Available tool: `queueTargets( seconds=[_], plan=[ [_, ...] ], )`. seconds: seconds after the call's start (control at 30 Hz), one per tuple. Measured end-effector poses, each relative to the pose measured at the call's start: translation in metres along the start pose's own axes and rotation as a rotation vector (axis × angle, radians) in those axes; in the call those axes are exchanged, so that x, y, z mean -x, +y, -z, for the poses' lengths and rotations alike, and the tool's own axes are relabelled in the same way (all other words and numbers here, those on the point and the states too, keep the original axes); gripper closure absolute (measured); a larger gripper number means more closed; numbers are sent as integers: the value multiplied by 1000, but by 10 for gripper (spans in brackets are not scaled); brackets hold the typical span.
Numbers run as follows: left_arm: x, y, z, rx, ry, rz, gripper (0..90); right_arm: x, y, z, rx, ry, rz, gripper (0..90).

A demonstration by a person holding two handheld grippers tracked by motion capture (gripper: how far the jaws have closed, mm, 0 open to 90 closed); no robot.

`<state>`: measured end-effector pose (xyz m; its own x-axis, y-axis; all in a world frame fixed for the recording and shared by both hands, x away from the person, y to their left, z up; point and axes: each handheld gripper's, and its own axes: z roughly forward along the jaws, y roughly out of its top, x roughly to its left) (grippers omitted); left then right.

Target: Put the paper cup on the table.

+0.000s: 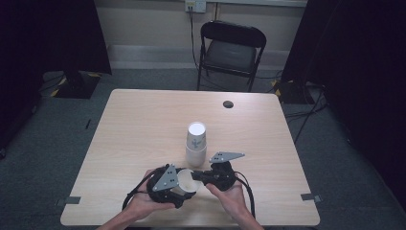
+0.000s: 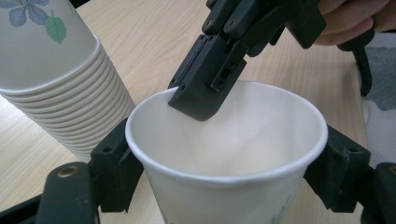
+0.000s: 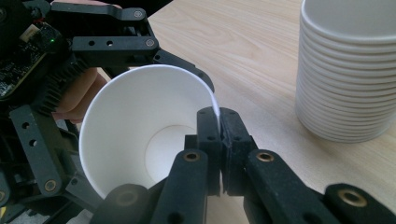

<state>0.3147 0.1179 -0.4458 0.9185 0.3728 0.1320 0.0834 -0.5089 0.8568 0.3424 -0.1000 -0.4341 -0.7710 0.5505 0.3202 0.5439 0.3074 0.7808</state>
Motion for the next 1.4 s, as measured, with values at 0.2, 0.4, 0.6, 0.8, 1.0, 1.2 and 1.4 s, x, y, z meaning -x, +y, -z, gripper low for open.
queueTargets(
  seconds=[0.2, 0.4, 0.6, 0.8, 1.0, 1.2, 1.4],
  plan=[
    [1, 0, -1, -3, 8, -4, 221, 0, 0, 0, 3, 0, -16, 885],
    [1, 1, -1, -1, 9, 2, 243, 1, 0, -1, -7, 2, -14, 875],
    [1, 2, 1, 22, 6, 24, 289, 4, -1, 0, -2, -7, -12, 779],
    [-1, 1, 2, 28, -2, 50, 285, 4, -1, 4, 25, -10, 3, 678],
    [-4, 0, 3, 30, -2, 83, 284, 5, 0, 8, 40, -11, 6, 645],
    [-9, -4, 5, 35, 4, 135, 283, 6, 1, 13, 50, -12, 19, 601],
    [-14, -6, 10, 38, 16, 161, 289, 6, 2, 18, 64, -3, 38, 552]
  ],
)
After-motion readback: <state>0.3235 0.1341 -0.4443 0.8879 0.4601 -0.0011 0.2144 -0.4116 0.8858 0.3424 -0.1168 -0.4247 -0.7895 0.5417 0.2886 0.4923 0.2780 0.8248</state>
